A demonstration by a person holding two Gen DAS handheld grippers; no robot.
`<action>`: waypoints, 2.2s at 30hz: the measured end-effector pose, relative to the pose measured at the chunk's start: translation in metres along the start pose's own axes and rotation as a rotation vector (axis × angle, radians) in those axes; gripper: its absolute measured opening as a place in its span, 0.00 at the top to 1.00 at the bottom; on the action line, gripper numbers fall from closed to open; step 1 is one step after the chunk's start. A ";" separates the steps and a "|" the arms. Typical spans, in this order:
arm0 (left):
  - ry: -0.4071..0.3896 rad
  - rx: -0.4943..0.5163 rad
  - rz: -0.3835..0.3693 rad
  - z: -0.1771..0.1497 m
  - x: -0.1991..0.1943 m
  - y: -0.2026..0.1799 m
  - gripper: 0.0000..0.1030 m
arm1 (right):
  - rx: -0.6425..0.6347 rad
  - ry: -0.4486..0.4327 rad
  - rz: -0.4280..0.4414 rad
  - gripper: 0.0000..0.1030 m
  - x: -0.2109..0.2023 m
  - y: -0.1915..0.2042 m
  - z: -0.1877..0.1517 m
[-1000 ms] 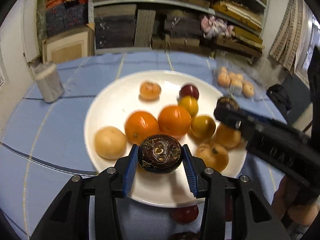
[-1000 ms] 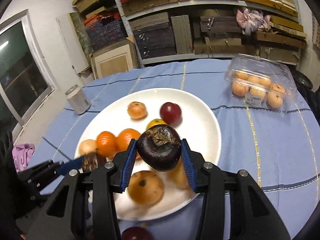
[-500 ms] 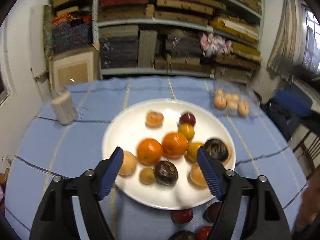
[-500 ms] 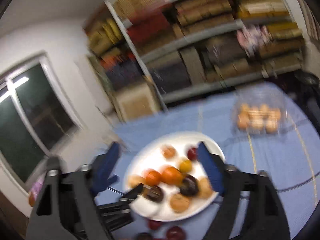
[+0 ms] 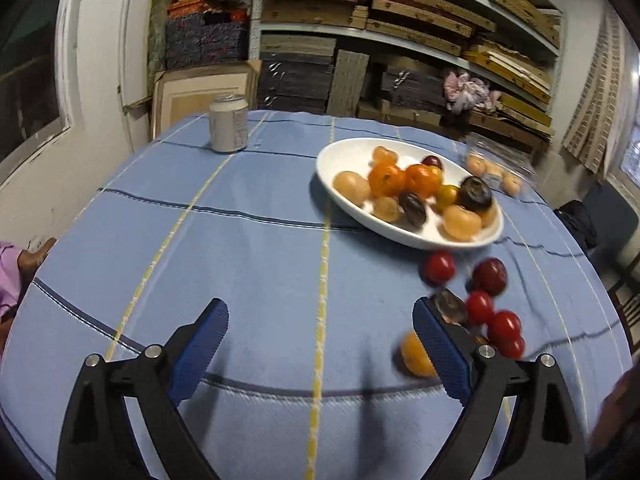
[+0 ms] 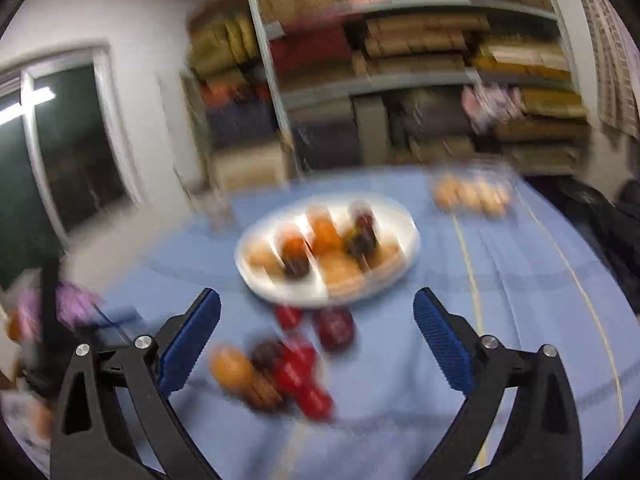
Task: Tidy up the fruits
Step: 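Withdraw both open tools from the plate toward the fruit pile, then move open left tool to the speckled orange fruit and close on it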
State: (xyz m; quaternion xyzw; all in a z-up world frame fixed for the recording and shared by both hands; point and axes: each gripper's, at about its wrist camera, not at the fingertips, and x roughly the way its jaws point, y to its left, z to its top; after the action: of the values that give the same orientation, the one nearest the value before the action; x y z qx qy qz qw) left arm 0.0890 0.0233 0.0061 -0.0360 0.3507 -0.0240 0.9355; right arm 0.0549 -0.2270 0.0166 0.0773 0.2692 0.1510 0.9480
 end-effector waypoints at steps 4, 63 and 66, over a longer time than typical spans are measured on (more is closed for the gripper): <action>-0.050 0.096 0.016 -0.008 -0.007 -0.023 0.09 | 0.036 -0.008 -0.003 0.06 -0.004 -0.010 -0.007; 0.078 0.141 0.034 -0.039 0.008 -0.020 0.04 | 0.154 0.205 0.101 0.04 0.032 -0.028 -0.014; 0.090 0.109 0.037 -0.037 0.010 -0.014 0.04 | 0.158 0.290 0.186 0.04 0.044 -0.023 -0.020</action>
State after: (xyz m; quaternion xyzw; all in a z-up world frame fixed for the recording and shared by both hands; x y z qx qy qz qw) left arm 0.0715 0.0069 -0.0273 0.0226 0.3914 -0.0276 0.9195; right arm 0.0852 -0.2327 -0.0267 0.1536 0.4056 0.2259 0.8723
